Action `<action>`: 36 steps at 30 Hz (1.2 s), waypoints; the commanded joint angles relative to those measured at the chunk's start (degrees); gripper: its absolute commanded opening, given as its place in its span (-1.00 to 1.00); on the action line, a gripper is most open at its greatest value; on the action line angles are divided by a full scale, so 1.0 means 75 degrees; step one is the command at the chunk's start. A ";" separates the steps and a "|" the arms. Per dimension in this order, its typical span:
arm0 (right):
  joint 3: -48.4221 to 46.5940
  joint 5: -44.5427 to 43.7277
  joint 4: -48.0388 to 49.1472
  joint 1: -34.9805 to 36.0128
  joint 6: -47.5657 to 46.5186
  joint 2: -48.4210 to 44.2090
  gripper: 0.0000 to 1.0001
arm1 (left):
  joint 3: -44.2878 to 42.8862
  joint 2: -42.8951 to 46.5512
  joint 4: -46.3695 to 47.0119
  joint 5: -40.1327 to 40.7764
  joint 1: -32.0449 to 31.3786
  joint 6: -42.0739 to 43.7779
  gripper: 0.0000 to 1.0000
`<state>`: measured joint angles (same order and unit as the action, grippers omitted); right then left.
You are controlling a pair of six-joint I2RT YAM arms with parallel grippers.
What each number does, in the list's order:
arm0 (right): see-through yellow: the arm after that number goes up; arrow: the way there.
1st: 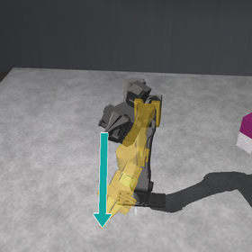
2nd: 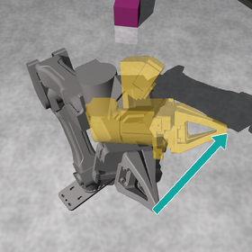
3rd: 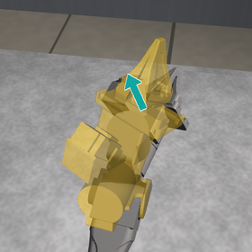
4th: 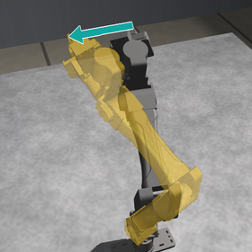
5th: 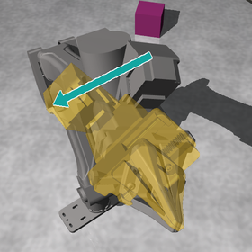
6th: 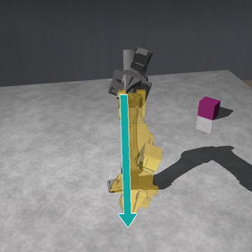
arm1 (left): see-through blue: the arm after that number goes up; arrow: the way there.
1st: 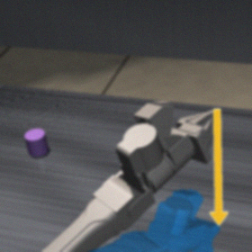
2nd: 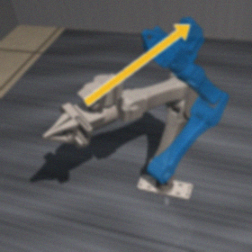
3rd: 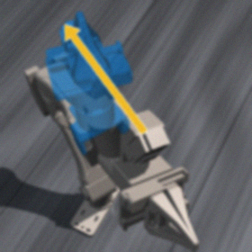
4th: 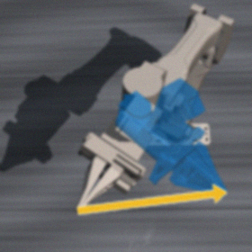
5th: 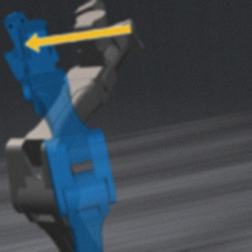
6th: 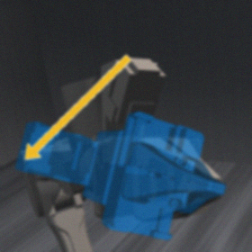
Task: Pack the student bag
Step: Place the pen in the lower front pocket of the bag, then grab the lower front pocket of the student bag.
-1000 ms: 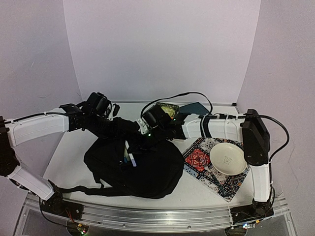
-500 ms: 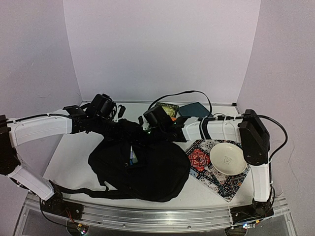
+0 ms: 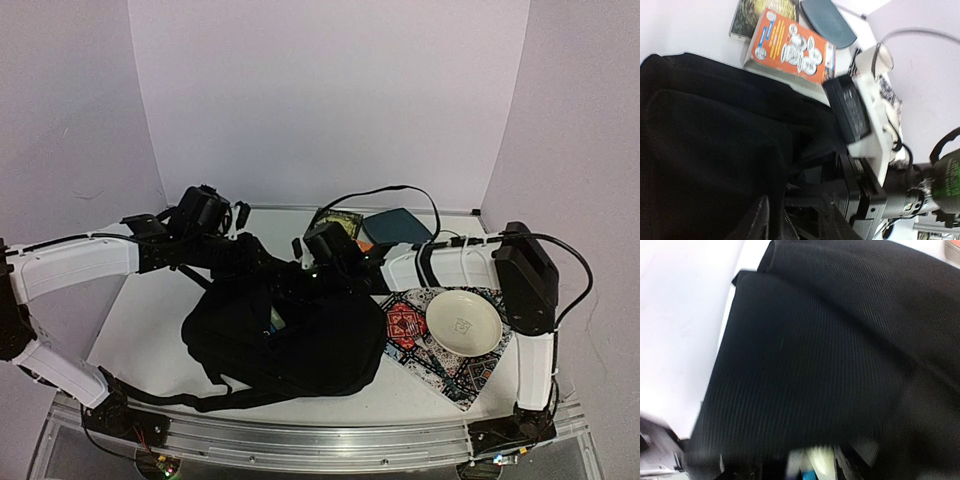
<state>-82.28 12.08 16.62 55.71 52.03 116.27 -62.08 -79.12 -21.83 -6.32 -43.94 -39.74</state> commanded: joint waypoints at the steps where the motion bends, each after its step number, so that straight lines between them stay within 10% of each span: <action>1: 0.0433 -0.0314 -0.0208 0.0049 -0.0896 -0.1132 0.06 | 0.0188 0.0762 0.0157 0.0686 0.0014 0.0194 -0.21; 15: -0.0214 -0.1191 -0.2283 0.1017 -0.3938 -0.1566 0.22 | 0.2211 0.2748 -0.0800 0.1110 0.0023 -0.0914 0.27; 36: -0.3596 -0.2321 -0.4828 0.2203 -0.5525 0.1131 -0.22 | 0.3613 0.2964 -0.0775 0.0564 0.0000 -0.1607 0.10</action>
<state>-105.29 -2.33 -14.22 71.71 12.45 122.60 -35.00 -55.71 -28.55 -1.54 -43.92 -51.40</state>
